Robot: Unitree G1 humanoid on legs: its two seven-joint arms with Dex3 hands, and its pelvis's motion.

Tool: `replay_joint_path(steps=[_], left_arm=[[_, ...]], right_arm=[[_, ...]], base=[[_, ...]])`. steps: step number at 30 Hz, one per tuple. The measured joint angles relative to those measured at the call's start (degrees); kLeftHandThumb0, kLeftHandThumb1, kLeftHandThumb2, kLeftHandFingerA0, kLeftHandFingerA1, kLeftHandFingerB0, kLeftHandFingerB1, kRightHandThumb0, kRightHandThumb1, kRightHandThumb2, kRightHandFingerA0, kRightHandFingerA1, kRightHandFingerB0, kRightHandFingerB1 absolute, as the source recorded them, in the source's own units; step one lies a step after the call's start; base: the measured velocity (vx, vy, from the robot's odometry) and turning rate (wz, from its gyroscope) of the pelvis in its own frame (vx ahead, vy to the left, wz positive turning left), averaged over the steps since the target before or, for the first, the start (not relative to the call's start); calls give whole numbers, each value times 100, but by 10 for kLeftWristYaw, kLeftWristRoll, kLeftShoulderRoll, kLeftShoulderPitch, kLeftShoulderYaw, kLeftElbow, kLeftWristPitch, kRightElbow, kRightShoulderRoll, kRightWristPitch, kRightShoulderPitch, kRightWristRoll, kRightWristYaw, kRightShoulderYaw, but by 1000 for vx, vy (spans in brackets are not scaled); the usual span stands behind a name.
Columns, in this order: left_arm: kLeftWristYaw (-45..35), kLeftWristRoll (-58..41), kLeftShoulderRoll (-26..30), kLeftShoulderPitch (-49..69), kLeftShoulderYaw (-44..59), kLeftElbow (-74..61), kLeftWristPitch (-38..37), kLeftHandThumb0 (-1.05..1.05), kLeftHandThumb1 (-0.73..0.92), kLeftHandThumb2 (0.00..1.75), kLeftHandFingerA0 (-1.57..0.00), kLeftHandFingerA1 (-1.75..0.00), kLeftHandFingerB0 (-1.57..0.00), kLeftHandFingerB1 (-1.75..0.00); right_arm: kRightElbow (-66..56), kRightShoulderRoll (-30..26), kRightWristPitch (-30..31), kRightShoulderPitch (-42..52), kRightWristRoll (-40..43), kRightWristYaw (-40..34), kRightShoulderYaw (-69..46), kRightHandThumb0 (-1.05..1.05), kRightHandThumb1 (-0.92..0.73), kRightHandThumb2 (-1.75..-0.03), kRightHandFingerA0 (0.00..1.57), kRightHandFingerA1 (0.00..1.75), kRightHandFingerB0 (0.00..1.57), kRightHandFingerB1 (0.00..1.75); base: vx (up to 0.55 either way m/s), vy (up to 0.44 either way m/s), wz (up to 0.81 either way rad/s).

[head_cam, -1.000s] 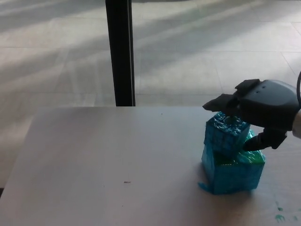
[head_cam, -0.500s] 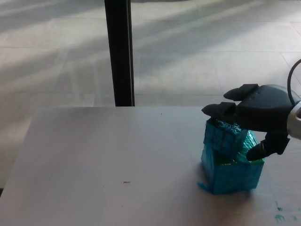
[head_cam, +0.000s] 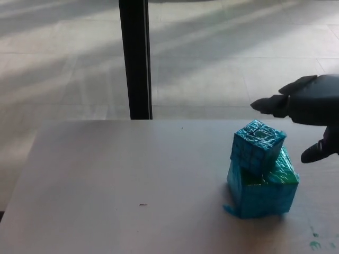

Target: The robot uses its right hand to pick up the small cube kept on the middle on the desk and place it on the bigger cube kept next to it

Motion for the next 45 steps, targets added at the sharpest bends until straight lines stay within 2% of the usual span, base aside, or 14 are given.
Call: replay_joint_path(steps=[2,3,8,14,16,17,27,33,34,35,41,42,44,45], left_arm=[[0,0,0,2,0,-1,0,-67,51,97,-74,-85,-78,-79],[0,-1,0,4,1,-1,0,-70,67,61,-46,-69,-56,-57],[0,-1,0,7,0,-1,0,-68,69,61,-34,-54,-51,-47],[-1,-1,0,13,-3,-2,0,-70,65,60,-53,-70,-63,-60],[-1,-1,0,16,-4,-4,0,-70,56,102,-49,-69,-53,-63],[-1,-1,0,17,-5,-5,0,-73,67,60,-47,-66,-56,-54],[-1,-1,0,22,-7,-12,0,-69,65,60,-64,-85,-66,-73],[-1,-1,0,24,-6,-15,0,-69,65,60,-46,-65,-59,-55],[-1,-1,0,24,-6,-15,0,-68,64,59,-47,-67,-61,-58],[-1,-2,0,24,-6,-15,0,-70,67,60,-46,-65,-58,-55],[-1,-2,0,23,-6,-17,0,-67,69,61,-47,-65,-57,-53],[-1,-1,0,23,-6,-17,0,-66,66,60,-56,-107,-63,-73],[-1,-2,0,23,-6,-17,0,-67,66,60,-58,-91,-67,-81],[-1,-2,0,23,-6,-17,0,-69,66,60,-59,-91,-67,-82]], right_arm=[[-2,-7,9,-2,13,14,-20,-85,-51,-85,0,3,0,3],[-2,-13,15,-2,22,22,-34,-88,-51,-85,0,1,0,0],[0,-40,26,2,57,40,-93,-88,-51,-87,0,4,0,3],[33,-81,29,42,109,42,-189,-80,-50,-72,0,0,0,11],[42,-91,34,61,125,42,-223,-81,-43,-78,0,0,3,6],[46,-95,37,70,132,42,-238,-76,-40,-75,0,0,0,9],[97,-109,55,199,199,25,-410,-75,-40,-72,0,0,4,16],[137,-100,61,308,233,-11,-510,-65,-58,-56,0,40,14,34],[139,-96,63,322,235,-18,-518,-38,-34,-93,4,57,0,50],[141,-92,65,334,236,-25,-526,-65,-62,-58,6,72,20,44],[153,-41,76,396,247,-68,-583,-60,-49,-83,16,69,23,56],[158,-30,78,406,248,-76,-592,-57,-49,-82,15,68,23,56],[166,-7,81,423,252,-89,-607,-41,-63,-58,11,76,26,51],[171,5,83,431,254,-96,-614,-54,-50,-83,15,68,22,55]], base=[[0,0,0],[0,0,0],[0,0,0],[0,0,0],[0,0,0],[0,0,0],[0,0,0],[0,0,0],[0,0,0],[0,0,0],[0,0,0],[0,0,0],[0,0,0],[0,0,0]])
